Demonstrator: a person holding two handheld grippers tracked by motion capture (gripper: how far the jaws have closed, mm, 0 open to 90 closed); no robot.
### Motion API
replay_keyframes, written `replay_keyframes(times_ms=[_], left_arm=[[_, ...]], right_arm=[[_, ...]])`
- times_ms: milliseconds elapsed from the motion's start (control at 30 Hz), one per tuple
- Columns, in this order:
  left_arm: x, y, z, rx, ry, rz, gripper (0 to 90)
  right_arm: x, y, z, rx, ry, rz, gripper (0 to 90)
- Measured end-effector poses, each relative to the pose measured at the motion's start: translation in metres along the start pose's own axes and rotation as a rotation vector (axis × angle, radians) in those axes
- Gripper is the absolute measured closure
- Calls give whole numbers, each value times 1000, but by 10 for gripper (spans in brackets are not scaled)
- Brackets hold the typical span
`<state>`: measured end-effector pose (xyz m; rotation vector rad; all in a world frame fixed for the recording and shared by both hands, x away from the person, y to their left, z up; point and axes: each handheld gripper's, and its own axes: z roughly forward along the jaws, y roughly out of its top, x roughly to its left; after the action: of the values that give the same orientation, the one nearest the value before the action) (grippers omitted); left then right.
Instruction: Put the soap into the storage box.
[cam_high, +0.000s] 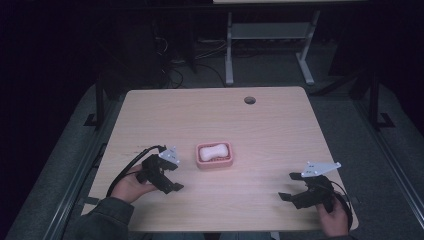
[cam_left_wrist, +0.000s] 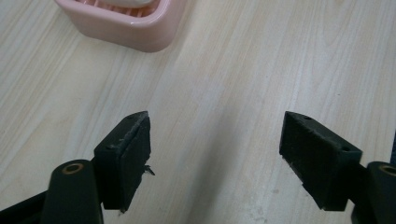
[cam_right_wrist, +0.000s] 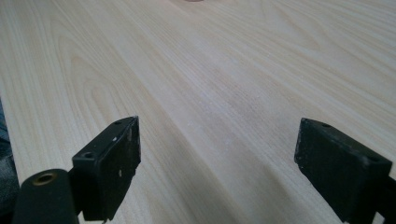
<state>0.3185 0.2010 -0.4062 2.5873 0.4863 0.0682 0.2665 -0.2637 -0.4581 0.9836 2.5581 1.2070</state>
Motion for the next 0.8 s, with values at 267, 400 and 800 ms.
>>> replay_keyframes(times_ms=[267, 400, 800], left_arm=[[-3, -9, -1, 8, -1, -11, 235], [-3, -14, -2, 15, 4, -10, 229], [-7, -30, -1, 11, 5, -37, 223]], right_arm=[[0, 0, 0, 0, -5, -2, 142], [0, 0, 0, 2, -5, 1, 141], [0, -1, -1, 1, -9, -2, 142]])
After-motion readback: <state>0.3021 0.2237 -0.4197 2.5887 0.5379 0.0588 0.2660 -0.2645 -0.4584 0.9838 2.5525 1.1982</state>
